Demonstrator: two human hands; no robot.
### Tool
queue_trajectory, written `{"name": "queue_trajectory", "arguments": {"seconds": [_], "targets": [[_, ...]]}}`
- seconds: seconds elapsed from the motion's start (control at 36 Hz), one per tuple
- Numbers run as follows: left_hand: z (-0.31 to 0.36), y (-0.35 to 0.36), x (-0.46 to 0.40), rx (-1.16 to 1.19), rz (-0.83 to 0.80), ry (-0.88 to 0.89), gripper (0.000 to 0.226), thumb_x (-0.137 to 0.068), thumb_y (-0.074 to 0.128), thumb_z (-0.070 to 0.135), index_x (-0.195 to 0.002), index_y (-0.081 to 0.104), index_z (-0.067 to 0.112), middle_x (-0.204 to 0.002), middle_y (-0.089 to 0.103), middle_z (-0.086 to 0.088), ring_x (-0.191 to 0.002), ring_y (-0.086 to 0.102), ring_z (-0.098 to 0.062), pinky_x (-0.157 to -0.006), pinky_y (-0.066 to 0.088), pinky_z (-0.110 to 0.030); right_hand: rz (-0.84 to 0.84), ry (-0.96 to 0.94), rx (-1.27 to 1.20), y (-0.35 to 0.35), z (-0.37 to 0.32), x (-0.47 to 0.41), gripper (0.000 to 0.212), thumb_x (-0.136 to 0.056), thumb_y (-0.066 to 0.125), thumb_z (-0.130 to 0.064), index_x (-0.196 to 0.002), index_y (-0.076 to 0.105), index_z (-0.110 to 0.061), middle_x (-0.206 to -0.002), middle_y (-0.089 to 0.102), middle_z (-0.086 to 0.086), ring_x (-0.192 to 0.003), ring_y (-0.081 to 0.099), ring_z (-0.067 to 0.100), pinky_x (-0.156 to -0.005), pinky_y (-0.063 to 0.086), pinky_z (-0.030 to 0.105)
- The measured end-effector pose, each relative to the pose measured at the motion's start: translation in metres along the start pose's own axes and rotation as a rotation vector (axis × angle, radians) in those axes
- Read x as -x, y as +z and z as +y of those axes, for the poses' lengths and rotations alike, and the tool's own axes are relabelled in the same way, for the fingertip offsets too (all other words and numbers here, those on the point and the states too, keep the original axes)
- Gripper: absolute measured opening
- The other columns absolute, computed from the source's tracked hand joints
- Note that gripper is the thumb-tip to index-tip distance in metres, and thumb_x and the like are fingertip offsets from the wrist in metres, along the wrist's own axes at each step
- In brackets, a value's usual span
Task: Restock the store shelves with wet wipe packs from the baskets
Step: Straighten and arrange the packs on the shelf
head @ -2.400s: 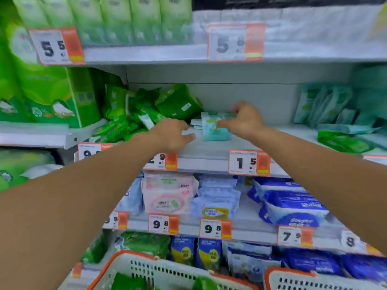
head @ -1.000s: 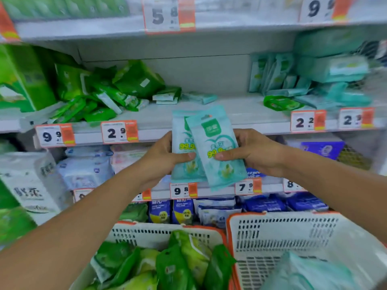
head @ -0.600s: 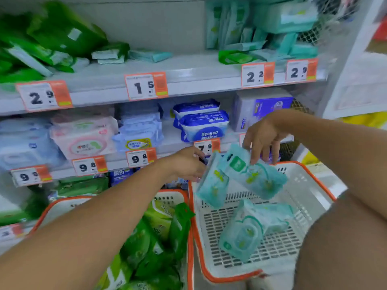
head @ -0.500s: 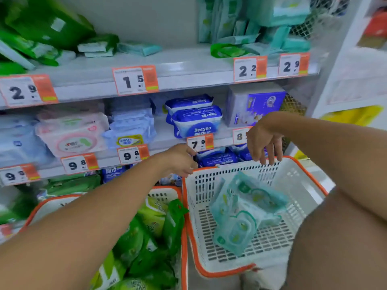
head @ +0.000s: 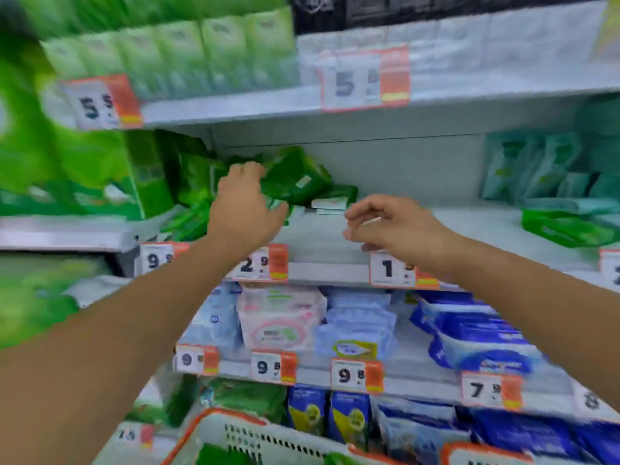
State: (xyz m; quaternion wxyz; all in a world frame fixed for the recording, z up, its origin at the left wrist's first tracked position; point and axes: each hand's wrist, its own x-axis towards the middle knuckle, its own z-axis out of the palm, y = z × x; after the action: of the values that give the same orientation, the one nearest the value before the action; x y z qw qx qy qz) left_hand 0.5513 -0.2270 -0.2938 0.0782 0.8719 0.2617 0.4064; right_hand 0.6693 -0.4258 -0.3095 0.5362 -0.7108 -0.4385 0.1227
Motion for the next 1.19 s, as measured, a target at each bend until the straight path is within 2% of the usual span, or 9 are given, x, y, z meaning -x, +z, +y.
{"name": "queue_trajectory", "arguments": {"seconds": [0.14, 0.28, 0.36, 0.47, 0.67, 0.78, 0.89, 1.03, 1.19], "targets": [[-0.075, 0.004, -0.030, -0.051, -0.200, -0.442, 0.098, -0.073, 0.083, 0.046, -0.143, 0.032, -0.002, -0.142, 0.040, -0.025, -0.135, 0.039, -0.037, -0.110, 0.035, -0.038, -0.146, 0.209, 0.189, 0.061, -0.013, -0.092, 0.052, -0.080, 0.082, -0.024, -0.122, 0.059, -0.004, -0.106, 0.055, 0.007, -0.095, 0.056, 0.017, -0.090, 0.057, 0.043], [-0.126, 0.019, -0.047, -0.283, -0.409, -0.387, 0.114, -0.061, 0.084, 0.059, -0.149, 0.026, 0.016, -0.145, 0.041, -0.017, -0.133, 0.043, -0.036, -0.110, 0.040, -0.045, -0.137, 0.186, 0.429, 0.110, -0.006, -0.159, 0.105, -0.067, 0.090, -0.039, -0.152, 0.030, -0.018, -0.142, 0.045, 0.001, -0.119, 0.053, 0.024, -0.089, 0.058, 0.041], [-0.139, 0.022, -0.058, -0.422, -0.483, -0.391, 0.135, -0.046, 0.073, 0.085, -0.151, 0.018, 0.020, -0.146, 0.046, -0.012, -0.135, 0.043, -0.035, -0.110, 0.036, -0.046, -0.182, 0.134, 0.578, 0.139, 0.003, -0.188, 0.135, -0.050, 0.092, -0.057, -0.157, 0.016, -0.025, -0.149, 0.044, 0.002, -0.131, 0.048, 0.027, -0.105, 0.047, 0.040], [-0.159, 0.021, -0.074, -0.482, -0.542, -0.382, 0.153, -0.025, 0.053, 0.103, -0.153, 0.023, 0.025, -0.152, 0.043, -0.006, -0.141, 0.037, -0.036, -0.113, 0.032, -0.051, -0.163, 0.154, 0.628, 0.163, 0.011, -0.223, 0.145, -0.050, 0.087, -0.065, -0.157, -0.006, -0.037, -0.159, 0.029, 0.009, -0.144, 0.033, 0.032, -0.115, 0.037, 0.043], [-0.173, 0.029, -0.091, -0.162, -0.598, -0.410, 0.123, -0.065, 0.077, 0.070, -0.158, 0.010, 0.024, -0.160, 0.028, -0.005, -0.145, 0.032, -0.031, -0.114, 0.032, -0.039, -0.051, 0.066, 0.668, 0.176, 0.010, -0.257, 0.120, -0.071, 0.082, -0.052, -0.159, 0.002, -0.033, -0.154, 0.041, 0.003, -0.136, 0.046, 0.028, -0.104, 0.042, 0.029], [-0.180, 0.035, -0.092, -0.080, -0.513, -0.418, 0.100, -0.073, 0.076, 0.059, -0.151, 0.024, 0.025, -0.147, 0.045, -0.010, -0.131, 0.046, -0.033, -0.105, 0.040, -0.038, 0.099, -0.052, 0.831, 0.183, 0.017, -0.252, 0.083, -0.073, 0.074, -0.049, -0.145, 0.035, -0.035, -0.121, 0.062, 0.007, -0.109, 0.062, 0.033, -0.082, 0.048, 0.030], [-0.177, 0.032, -0.083, 0.011, -0.530, -0.400, 0.100, -0.071, 0.077, 0.062, -0.148, 0.028, 0.022, -0.134, 0.056, -0.007, -0.124, 0.051, -0.028, -0.101, 0.042, -0.037, -0.003, -0.120, 0.837, 0.161, -0.001, -0.238, 0.048, -0.074, 0.076, -0.036, -0.118, 0.061, -0.024, -0.110, 0.067, 0.004, -0.102, 0.064, 0.028, -0.077, 0.047, 0.028], [-0.152, 0.018, -0.068, 0.199, -0.451, -0.317, 0.093, -0.068, 0.084, 0.054, -0.143, 0.039, 0.023, -0.122, 0.053, 0.005, -0.105, 0.050, -0.016, -0.085, 0.037, -0.026, 0.026, -0.010, 0.431, 0.122, -0.015, -0.194, 0.019, -0.077, 0.075, -0.019, -0.095, 0.066, -0.019, -0.082, 0.068, 0.004, -0.066, 0.066, 0.017, -0.047, 0.052, 0.026], [-0.103, -0.014, -0.065, 0.497, -0.251, -0.217, 0.078, -0.064, 0.088, 0.050, -0.129, 0.054, 0.023, -0.114, 0.068, 0.006, -0.101, 0.068, -0.015, -0.090, 0.054, -0.031, -0.035, 0.151, -0.201, 0.069, -0.031, -0.134, 0.023, -0.087, 0.070, -0.008, -0.109, 0.068, -0.013, -0.103, 0.076, 0.012, -0.091, 0.075, 0.025, -0.070, 0.063, 0.046]]}}
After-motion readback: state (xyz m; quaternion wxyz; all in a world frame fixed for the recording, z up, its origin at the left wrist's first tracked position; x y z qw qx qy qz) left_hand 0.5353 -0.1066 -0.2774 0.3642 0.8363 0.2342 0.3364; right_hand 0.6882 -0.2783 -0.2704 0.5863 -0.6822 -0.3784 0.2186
